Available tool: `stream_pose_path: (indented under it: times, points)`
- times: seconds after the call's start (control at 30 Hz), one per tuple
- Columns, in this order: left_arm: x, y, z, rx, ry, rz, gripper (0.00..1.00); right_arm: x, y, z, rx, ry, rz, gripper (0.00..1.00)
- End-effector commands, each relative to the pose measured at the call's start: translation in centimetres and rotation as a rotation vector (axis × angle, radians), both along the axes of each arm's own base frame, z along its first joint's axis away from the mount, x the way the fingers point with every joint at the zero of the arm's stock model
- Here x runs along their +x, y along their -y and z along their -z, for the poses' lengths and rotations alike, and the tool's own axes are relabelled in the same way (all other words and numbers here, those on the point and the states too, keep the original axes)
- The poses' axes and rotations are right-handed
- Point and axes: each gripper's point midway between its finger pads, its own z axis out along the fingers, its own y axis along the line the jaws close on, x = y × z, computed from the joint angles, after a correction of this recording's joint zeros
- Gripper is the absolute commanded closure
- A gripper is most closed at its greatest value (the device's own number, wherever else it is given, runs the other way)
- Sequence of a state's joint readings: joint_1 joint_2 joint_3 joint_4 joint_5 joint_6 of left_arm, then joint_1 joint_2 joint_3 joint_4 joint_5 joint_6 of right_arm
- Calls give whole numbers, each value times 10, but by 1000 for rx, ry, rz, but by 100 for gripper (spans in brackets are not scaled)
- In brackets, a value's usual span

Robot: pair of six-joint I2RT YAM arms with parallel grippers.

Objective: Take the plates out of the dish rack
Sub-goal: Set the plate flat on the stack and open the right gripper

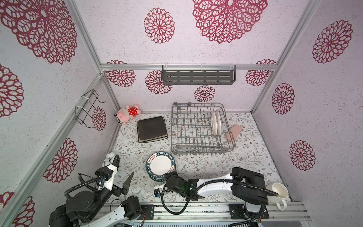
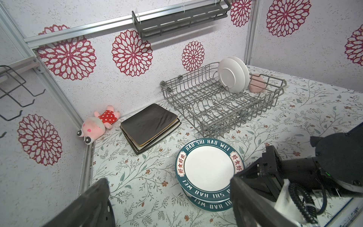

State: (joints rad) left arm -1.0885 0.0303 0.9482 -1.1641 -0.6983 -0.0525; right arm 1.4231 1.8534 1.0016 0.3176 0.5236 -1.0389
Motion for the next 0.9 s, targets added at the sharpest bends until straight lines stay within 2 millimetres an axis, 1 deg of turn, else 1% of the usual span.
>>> stream_pose_path:
  times: [0.0,0.23,0.37,0.73,0.87]
  points:
    - [0,-1,-5,-26,23,4,3,3,-4,-14,47,37,18,100]
    - [0,-1,-5,-28,23,4,3,2,-2,-9,31,30,20,100]
    - [0,-1,-5,-29,24,4,3,0,-3,-6,25,26,16,98]
    - [0,-3,-5,-33,27,-4,3,-1,0,3,-6,17,8,89]
    - [0,-3,-6,-34,26,-3,3,-3,0,6,-13,13,7,82]
